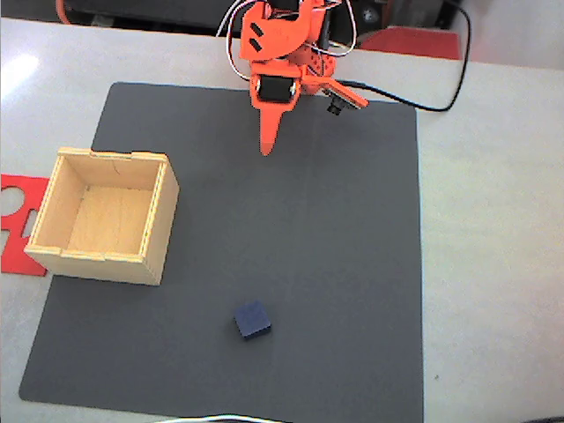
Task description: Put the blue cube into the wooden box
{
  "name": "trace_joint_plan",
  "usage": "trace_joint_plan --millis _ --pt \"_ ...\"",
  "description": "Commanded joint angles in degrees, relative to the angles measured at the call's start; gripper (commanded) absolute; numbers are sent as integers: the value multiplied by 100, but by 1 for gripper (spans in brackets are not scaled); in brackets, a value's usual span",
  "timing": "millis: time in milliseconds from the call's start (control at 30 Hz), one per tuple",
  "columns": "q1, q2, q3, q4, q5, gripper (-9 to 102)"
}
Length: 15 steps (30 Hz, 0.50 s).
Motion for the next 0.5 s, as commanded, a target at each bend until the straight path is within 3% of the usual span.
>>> trace_joint_plan --millis 0,467 --pt "-167 88 -18 -9 -158 0" --pt "-202 88 -18 0 -202 0"
